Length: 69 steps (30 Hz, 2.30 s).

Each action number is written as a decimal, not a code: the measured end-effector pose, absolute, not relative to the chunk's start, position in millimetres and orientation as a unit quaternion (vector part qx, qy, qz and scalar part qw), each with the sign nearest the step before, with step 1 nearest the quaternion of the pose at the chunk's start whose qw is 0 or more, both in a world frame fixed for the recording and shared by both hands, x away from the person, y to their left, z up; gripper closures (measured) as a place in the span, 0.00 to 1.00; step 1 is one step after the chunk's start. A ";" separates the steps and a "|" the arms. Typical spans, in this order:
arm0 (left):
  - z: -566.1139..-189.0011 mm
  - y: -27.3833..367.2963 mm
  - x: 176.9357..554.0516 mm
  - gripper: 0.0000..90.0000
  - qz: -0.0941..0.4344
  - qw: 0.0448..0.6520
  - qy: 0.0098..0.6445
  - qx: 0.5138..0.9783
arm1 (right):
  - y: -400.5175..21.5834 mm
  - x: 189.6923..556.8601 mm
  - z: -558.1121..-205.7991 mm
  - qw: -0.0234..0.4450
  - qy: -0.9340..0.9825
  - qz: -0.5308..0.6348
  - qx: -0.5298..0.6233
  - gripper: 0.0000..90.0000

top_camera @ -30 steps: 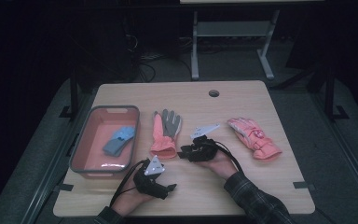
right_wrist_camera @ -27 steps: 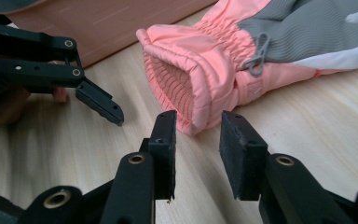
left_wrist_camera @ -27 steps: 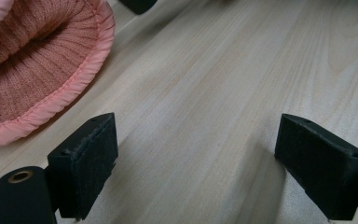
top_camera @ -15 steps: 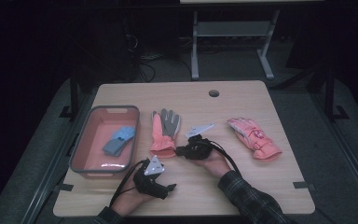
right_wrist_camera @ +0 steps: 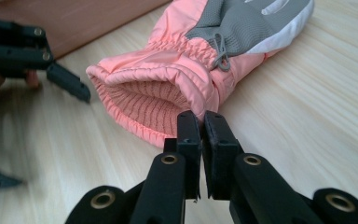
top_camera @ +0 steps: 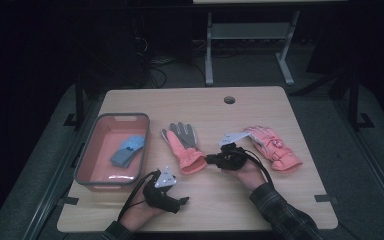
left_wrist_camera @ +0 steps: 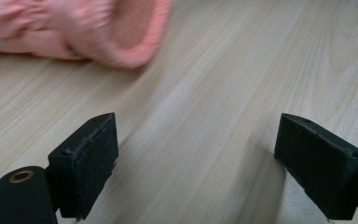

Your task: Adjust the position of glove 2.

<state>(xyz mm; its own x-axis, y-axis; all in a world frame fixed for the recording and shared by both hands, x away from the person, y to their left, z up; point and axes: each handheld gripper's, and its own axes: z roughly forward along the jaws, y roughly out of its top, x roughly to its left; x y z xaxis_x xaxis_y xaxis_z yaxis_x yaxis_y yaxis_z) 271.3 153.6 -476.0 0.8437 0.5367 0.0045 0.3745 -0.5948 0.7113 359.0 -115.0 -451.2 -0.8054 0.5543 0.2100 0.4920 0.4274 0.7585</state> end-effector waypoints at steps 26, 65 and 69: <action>-476.5 154.0 272.9 0.14 0.111 0.373 0.264 0.883 | -219.2 315.8 -452.0 0.056 0.852 0.399 0.335 0.92; -476.5 147.9 276.5 0.14 0.114 0.371 0.270 0.881 | -197.0 304.1 -434.2 0.040 0.858 0.376 0.349 1.00; -475.8 145.5 280.1 0.14 0.109 0.368 0.262 0.885 | -204.2 296.9 -434.5 0.041 0.857 0.377 0.350 1.00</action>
